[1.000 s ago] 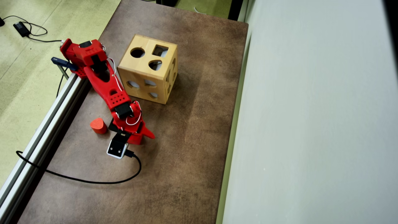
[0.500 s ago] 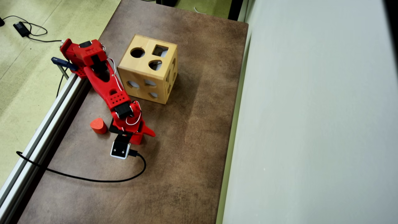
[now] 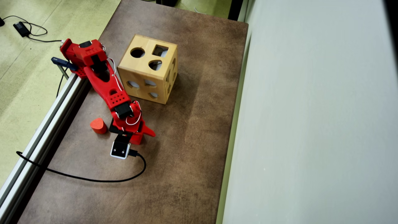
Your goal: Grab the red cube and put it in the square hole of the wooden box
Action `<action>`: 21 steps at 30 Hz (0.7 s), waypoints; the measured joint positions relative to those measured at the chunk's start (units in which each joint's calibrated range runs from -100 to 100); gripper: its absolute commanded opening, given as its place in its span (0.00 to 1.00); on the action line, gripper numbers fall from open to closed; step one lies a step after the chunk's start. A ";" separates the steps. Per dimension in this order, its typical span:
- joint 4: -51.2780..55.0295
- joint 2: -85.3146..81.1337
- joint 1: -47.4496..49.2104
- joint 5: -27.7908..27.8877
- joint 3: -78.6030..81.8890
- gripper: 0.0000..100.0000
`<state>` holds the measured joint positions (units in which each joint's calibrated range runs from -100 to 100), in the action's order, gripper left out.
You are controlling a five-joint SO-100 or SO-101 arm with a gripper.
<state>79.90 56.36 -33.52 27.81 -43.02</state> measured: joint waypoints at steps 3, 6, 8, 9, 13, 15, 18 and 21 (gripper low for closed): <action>0.00 0.00 0.00 0.00 0.00 0.34; 0.00 0.00 0.00 0.00 0.00 0.29; 0.00 0.00 0.00 0.00 0.00 0.27; 0.00 0.00 0.00 0.00 0.00 0.26; 0.00 0.00 0.00 0.00 0.00 0.22; 0.00 0.00 0.00 0.00 0.00 0.21; 0.00 0.00 0.00 0.00 -0.09 0.18; 0.00 0.00 0.00 0.00 -0.09 0.15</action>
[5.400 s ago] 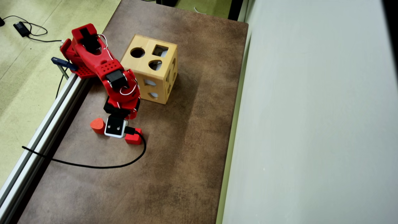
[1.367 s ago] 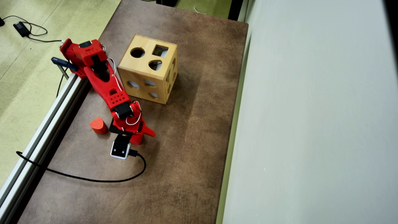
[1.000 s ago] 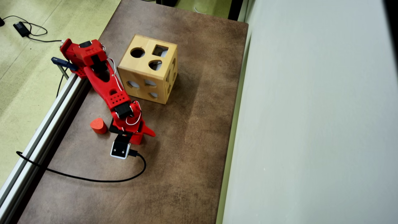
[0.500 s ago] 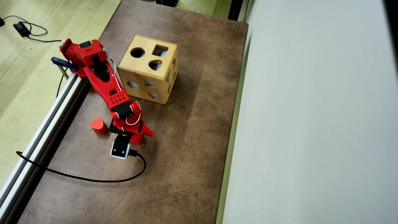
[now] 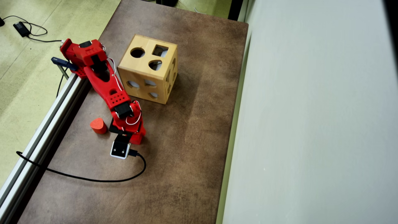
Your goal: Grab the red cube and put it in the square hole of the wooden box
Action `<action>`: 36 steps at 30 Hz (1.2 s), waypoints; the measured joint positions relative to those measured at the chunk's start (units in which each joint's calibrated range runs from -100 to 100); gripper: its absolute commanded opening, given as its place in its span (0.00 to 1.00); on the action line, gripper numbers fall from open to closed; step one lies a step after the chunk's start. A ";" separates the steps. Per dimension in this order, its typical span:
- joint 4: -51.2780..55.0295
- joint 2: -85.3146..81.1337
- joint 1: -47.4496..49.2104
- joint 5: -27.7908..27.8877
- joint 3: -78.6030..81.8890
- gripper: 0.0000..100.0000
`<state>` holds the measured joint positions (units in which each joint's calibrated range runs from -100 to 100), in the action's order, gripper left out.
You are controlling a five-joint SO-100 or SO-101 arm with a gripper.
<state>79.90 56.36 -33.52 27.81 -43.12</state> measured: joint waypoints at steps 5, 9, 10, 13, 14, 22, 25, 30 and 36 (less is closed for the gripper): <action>0.00 0.00 0.00 0.00 0.00 0.10; 0.00 0.00 0.00 0.00 0.00 0.08; 0.00 0.00 0.00 -0.05 0.00 0.08; 2.10 0.00 0.00 -0.83 0.00 0.08; 3.23 0.00 0.00 -1.22 0.00 0.08; 17.43 -5.85 0.14 -2.15 0.00 0.08; 18.08 -13.39 0.14 -2.15 0.00 0.08; 18.24 -26.02 0.14 -2.15 0.00 0.08; 18.24 -38.05 0.36 -2.25 0.00 0.08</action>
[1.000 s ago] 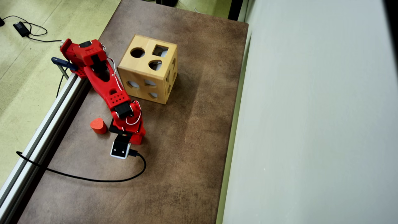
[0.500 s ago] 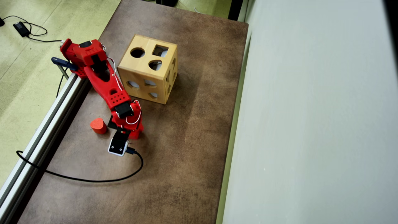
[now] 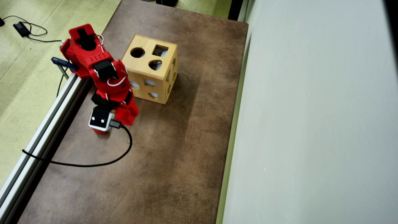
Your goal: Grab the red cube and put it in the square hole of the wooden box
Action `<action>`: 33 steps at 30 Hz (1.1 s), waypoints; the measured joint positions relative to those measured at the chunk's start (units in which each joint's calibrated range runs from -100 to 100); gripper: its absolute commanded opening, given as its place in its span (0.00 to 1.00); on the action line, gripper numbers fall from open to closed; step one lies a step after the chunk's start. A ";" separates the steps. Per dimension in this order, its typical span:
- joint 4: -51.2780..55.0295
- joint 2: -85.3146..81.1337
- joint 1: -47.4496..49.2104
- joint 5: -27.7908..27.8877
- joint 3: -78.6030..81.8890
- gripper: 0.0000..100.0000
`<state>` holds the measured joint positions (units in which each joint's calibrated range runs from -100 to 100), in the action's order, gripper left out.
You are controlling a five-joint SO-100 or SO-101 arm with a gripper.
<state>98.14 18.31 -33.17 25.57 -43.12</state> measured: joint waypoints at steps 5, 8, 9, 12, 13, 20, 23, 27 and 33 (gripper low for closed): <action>0.00 -4.66 4.53 -3.91 0.36 0.08; 0.00 -7.37 8.98 -7.67 3.79 0.08; 0.00 -8.73 10.42 -8.89 5.51 0.08; 0.00 -13.22 14.88 -12.06 13.09 0.07; 0.00 -14.75 16.46 -12.94 16.07 0.07; 0.00 -24.41 27.16 -17.39 37.02 0.06; 0.00 -26.44 31.55 -19.93 40.81 0.06; 0.00 -26.69 37.30 -23.93 40.99 0.06; 0.00 -26.69 42.62 -26.72 40.99 0.06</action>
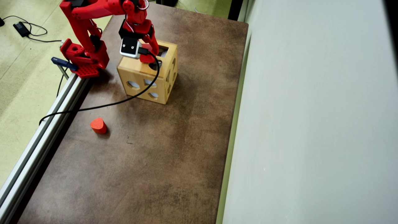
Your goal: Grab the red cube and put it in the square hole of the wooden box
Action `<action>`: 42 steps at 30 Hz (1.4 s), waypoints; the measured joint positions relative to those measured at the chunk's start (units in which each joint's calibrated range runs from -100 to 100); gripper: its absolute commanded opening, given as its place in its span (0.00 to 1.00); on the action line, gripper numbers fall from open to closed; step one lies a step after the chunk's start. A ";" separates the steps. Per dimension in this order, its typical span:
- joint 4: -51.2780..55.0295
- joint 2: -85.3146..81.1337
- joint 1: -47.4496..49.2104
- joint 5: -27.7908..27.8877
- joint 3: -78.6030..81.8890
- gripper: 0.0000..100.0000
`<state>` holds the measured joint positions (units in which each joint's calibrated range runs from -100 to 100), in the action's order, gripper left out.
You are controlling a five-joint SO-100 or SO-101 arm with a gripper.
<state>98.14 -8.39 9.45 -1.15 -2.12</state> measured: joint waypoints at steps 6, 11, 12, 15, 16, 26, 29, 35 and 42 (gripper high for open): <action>-2.74 0.00 1.01 -0.39 0.00 0.06; -6.05 0.00 1.01 -1.47 0.00 0.06; -6.46 0.00 1.01 -2.20 0.00 0.06; -6.86 1.44 1.44 -3.57 0.00 0.06; -6.86 1.53 1.87 -3.76 0.00 0.06; -10.25 1.61 4.89 -7.67 0.00 0.02; -10.41 1.61 4.89 -7.91 0.00 0.02; -10.41 1.61 4.89 -7.91 0.00 0.02; -9.77 1.61 4.89 -7.91 0.00 0.02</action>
<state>88.38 -6.78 14.34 -9.06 -2.12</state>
